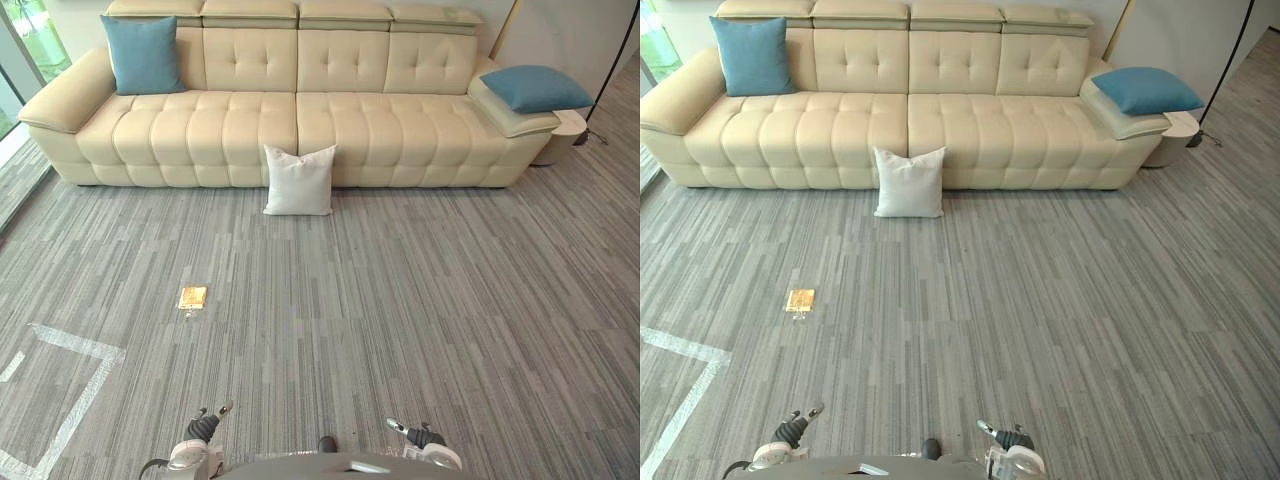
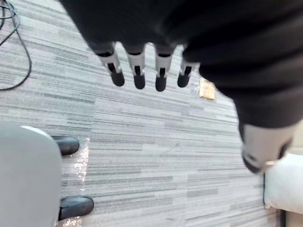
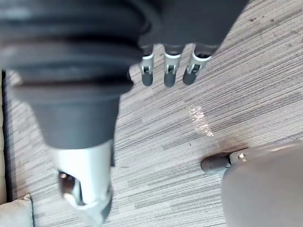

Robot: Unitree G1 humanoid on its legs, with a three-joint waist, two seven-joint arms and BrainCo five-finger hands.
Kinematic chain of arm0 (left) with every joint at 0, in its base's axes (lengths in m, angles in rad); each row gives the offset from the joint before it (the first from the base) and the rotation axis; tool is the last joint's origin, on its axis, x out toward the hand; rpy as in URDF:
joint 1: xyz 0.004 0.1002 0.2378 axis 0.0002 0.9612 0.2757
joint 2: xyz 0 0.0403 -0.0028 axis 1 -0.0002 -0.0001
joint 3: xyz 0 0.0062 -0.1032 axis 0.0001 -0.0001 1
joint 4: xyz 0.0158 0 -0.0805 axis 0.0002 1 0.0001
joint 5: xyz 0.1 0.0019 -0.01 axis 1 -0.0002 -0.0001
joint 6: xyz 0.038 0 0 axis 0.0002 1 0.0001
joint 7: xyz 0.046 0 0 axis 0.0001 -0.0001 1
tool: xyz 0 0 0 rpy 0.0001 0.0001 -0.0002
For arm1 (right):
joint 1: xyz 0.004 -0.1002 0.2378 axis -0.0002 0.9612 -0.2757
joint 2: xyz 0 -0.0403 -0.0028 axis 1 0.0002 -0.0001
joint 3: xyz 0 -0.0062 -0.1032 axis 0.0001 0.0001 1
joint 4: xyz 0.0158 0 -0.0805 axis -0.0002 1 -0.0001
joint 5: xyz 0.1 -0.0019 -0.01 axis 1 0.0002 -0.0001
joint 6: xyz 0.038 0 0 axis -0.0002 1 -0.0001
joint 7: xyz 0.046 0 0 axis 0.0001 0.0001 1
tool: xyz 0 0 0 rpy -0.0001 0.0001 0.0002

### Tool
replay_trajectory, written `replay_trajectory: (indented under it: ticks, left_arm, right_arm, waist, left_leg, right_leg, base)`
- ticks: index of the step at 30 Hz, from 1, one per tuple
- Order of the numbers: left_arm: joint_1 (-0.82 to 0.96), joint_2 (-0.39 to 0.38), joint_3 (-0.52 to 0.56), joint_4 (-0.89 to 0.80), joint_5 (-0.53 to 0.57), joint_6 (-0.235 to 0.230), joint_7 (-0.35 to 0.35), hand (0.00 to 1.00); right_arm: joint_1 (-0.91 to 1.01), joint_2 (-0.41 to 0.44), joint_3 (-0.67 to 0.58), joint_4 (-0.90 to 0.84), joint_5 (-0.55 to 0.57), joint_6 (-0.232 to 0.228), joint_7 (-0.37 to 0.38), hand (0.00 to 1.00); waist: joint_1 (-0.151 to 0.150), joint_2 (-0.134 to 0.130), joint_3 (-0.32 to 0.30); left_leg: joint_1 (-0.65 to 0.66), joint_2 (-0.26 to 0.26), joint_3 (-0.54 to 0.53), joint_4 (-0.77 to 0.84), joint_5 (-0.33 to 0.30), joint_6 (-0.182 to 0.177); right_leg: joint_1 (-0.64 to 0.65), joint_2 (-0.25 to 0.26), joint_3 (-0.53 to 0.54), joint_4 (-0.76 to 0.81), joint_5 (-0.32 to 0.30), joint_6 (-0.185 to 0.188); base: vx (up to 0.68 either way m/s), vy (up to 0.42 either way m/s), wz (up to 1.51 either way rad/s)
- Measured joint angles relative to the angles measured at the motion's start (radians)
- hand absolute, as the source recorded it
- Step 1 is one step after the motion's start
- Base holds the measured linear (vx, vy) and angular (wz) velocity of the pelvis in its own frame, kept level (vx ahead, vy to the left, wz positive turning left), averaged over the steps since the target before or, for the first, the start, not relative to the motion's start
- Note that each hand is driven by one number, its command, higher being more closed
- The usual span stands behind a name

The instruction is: Pick up cushions and gather them together orderly.

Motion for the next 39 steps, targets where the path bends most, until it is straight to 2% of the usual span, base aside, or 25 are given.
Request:
replay_trajectory:
  ticks: [5, 39]
  left_arm:
    - [0.000, -0.009, 0.034, 0.005, 0.000, 0.001, 0.000, 0.00]
    - [0.000, -0.029, 0.072, 0.005, 0.002, 0.009, -0.004, 0.00]
  right_arm:
    - [0.000, 0.003, -0.014, 0.003, 0.000, 0.000, -0.001, 0.00]
    - [-0.002, 0.014, -0.048, 0.021, 0.001, 0.000, -0.001, 0.00]
  waist:
    - [0.001, 0.000, 0.000]
    - [0.013, 0.000, 0.001]
  left_leg:
    - [0.004, 0.001, 0.012, -0.004, 0.000, 0.000]
    - [0.023, 0.008, 0.038, -0.021, 0.001, -0.003]
  right_leg:
    - [0.005, 0.002, 0.008, 0.000, 0.000, 0.000]
    - [0.008, 0.011, 0.028, 0.000, -0.002, 0.002]
  base:
    - [-0.03, 0.009, -0.04]
    - [-0.01, 0.001, -0.01]
